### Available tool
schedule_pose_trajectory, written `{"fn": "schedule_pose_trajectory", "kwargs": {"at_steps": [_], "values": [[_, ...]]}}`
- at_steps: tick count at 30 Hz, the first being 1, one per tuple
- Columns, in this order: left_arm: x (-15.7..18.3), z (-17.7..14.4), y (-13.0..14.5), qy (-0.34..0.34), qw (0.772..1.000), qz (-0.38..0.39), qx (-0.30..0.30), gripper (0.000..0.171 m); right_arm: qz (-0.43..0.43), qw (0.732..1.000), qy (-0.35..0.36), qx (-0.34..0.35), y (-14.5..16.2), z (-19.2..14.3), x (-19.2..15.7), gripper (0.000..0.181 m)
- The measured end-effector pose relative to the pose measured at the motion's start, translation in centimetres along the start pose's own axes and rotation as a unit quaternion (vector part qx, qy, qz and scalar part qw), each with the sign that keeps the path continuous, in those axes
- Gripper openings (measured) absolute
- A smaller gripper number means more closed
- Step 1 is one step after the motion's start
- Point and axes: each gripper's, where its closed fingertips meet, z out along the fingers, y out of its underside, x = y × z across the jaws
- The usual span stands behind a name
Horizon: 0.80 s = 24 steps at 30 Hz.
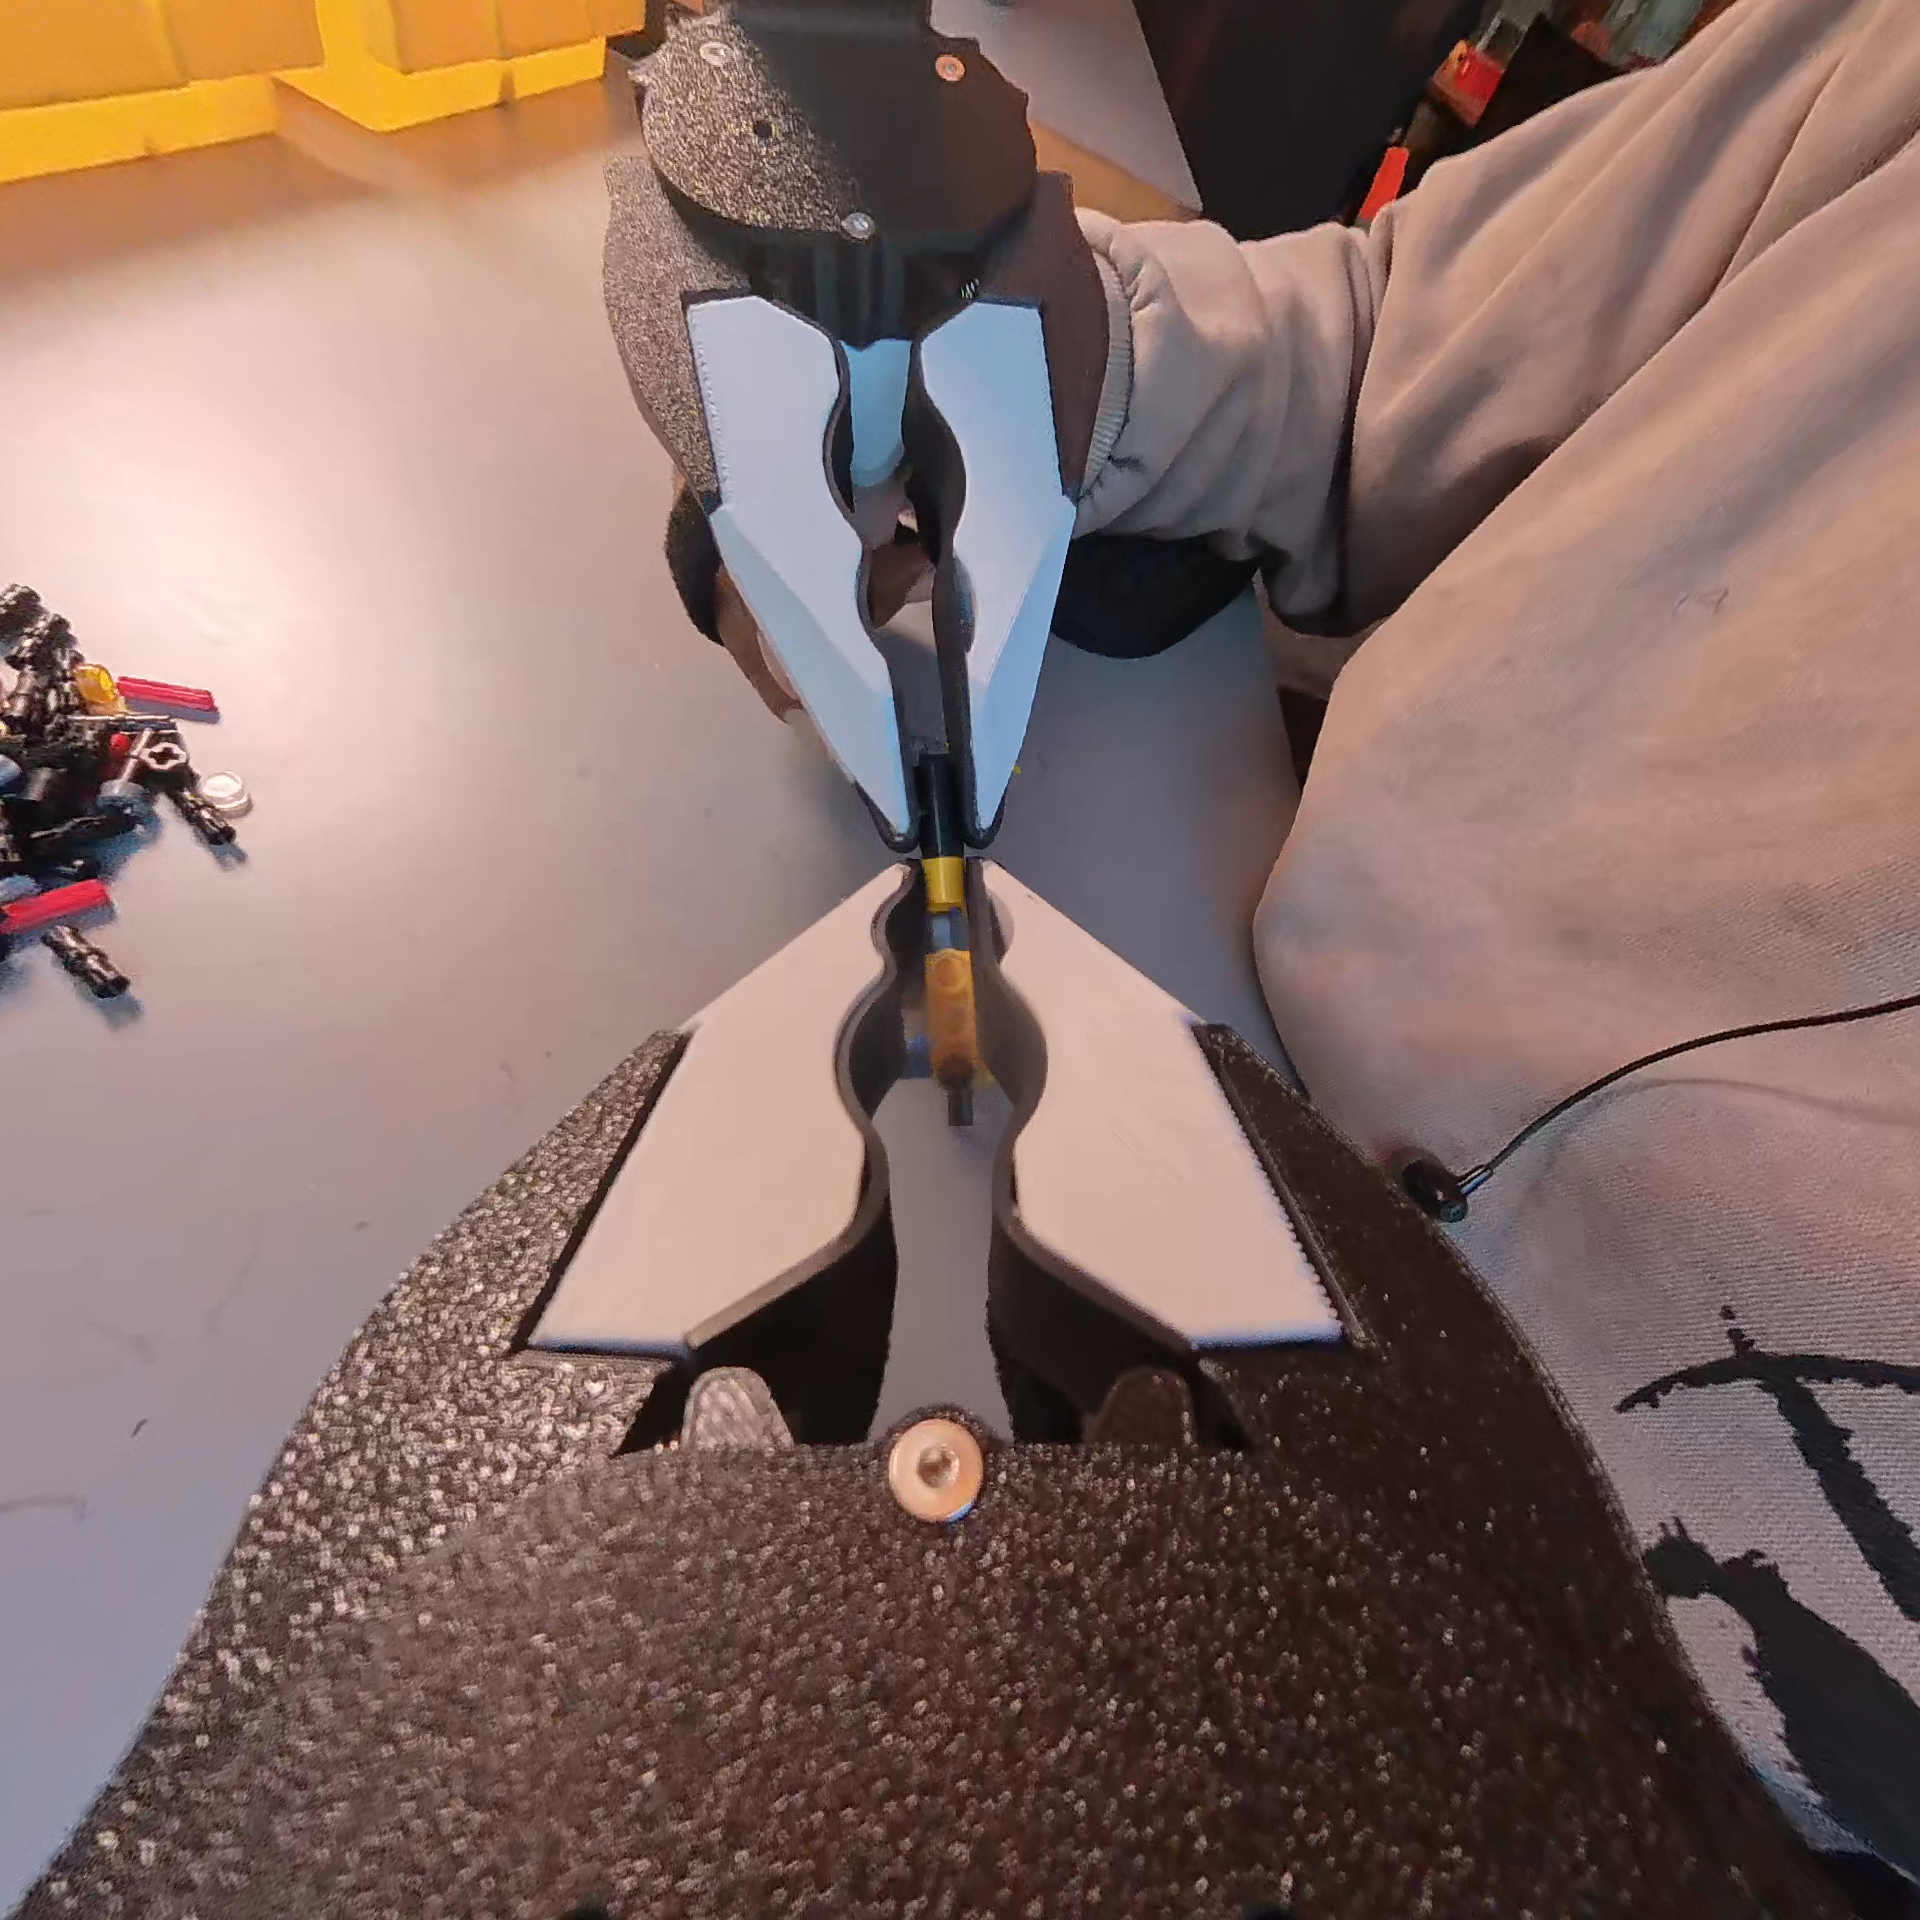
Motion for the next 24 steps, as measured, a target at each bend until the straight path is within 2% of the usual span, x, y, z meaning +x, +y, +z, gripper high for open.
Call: {"fn": "schedule_pose_trajectory", "kwargs": {"at_steps": [7, 8, 10, 12, 15, 18, 21, 24], "values": [[-0.2, -0.4, -0.3, -0.004, 1.0, -0.013, 0.001, 0.006, -0.01, 1.0, -0.009, 0.016, -0.3, -0.9, 0.1, 0.005], [-0.9, -1.0, 0.4, -0.021, 1.0, -0.013, -0.011, 0.006, -0.006, 0.999, -0.002, 0.032, -0.7, -1.9, 0.5, 0.006], [-1.7, -2.2, 0.7, -0.027, 0.999, -0.038, 0.01, 0.006, -0.002, 0.997, 0.042, 0.06, -1.4, -4.9, 2.1, 0.006], [-1.9, -2.0, 0.6, -0.027, 0.999, -0.036, 0.01, 0.006, -0.004, 0.995, 0.055, 0.078, -1.8, -6.2, 2.2, 0.006], [-1.2, -0.6, 0.6, 0.006, 0.999, -0.045, -0.003, 0.007, -0.001, 0.995, 0.038, 0.094, -2.2, -5.8, 1.8, 0.007], [-1.3, 0.0, 0.6, 0.0, 0.999, -0.043, -0.001, 0.007, 0.001, 0.995, 0.029, 0.097, -2.2, -5.5, 1.8, 0.007], [-1.4, 0.3, 1.2, -0.007, 0.999, -0.043, -0.015, 0.018, -0.002, 0.995, 0.023, 0.099, -2.0, -5.0, 1.6, 0.007], [-1.5, -0.2, 0.3, -0.01, 0.999, -0.04, 0.011, 0.02, -0.02, 0.995, 0.029, 0.095, -2.0, -4.5, 1.3, 0.007]]}}
